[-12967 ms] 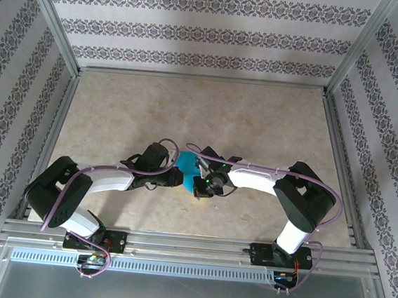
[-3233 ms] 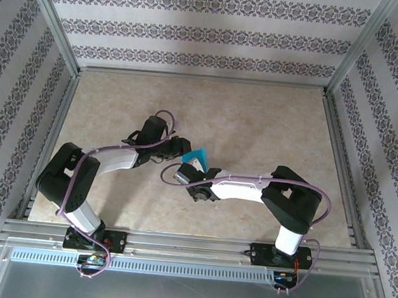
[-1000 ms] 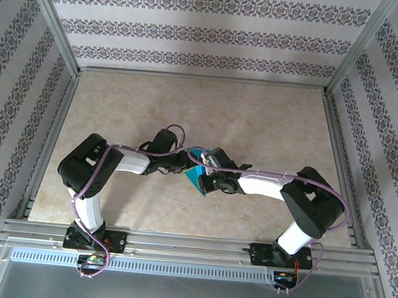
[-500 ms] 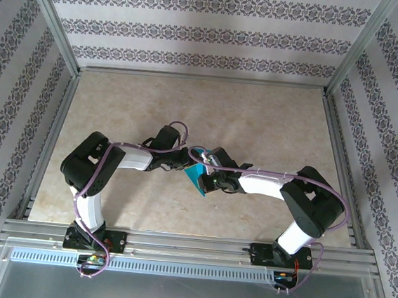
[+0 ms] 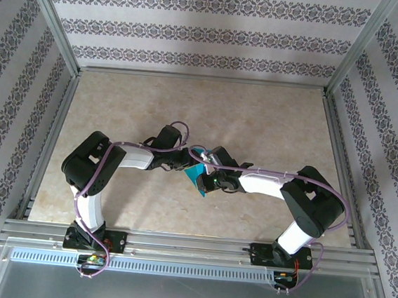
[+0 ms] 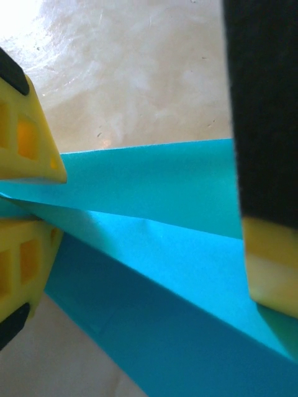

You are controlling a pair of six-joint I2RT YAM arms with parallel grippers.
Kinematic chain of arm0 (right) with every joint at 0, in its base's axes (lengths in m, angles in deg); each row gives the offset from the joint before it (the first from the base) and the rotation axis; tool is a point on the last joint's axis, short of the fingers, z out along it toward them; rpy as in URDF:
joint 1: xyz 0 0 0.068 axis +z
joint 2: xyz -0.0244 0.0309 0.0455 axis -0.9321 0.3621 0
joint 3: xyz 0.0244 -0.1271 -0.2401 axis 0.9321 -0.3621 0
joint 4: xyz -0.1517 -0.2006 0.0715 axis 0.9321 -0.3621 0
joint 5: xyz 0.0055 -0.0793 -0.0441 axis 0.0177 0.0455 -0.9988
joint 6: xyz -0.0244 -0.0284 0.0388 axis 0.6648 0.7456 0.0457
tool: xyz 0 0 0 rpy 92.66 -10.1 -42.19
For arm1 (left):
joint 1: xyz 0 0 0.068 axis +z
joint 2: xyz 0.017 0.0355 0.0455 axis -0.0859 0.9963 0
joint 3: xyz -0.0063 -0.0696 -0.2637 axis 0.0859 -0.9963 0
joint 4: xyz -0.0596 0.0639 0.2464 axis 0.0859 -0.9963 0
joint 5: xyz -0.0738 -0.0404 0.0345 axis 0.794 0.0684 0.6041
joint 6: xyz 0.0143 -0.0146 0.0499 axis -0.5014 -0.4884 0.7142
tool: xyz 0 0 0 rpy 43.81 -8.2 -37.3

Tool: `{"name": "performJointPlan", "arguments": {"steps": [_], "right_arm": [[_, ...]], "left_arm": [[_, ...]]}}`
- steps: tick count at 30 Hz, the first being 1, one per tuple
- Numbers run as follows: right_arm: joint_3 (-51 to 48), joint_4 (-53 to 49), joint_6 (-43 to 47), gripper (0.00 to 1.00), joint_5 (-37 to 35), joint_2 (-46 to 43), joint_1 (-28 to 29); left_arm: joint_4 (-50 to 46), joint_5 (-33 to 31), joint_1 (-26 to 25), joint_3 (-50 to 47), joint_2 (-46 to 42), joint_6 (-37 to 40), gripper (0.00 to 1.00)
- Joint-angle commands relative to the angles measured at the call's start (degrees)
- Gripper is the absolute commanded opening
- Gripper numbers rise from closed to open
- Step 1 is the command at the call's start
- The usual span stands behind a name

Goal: Fold a paper plane with a square sheet of paper (fold left side to right side)
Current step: Fourth fold the wing at the center of the table.

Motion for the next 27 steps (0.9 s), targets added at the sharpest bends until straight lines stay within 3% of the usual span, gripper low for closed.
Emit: {"name": "performJointPlan", "arguments": {"steps": [1, 12, 16, 27], "right_arm": [[0.72, -2.35, 0.08, 0.24, 1.81, -2.03, -1.01], [-1.46, -0.74, -3.6, 0.41, 9.49, -9.24, -6.53], [-1.58, -0.94, -5.76, 0.4, 13.31, -9.13, -9.01], [-1.6, -2.84, -13.24, 0.35, 10.45, -5.12, -4.51]], "left_arm": [[-4.85, -2.4, -0.68, 0.39, 1.82, 1.83, 0.36], [-4.96, -2.43, -0.62, 0.57, 1.44, 1.78, 0.36], [-4.91, -2.43, -0.61, 0.62, 1.35, 1.86, 0.36], [-5.22, -2.55, -0.61, 0.5, 0.54, 2.07, 0.36]]}}
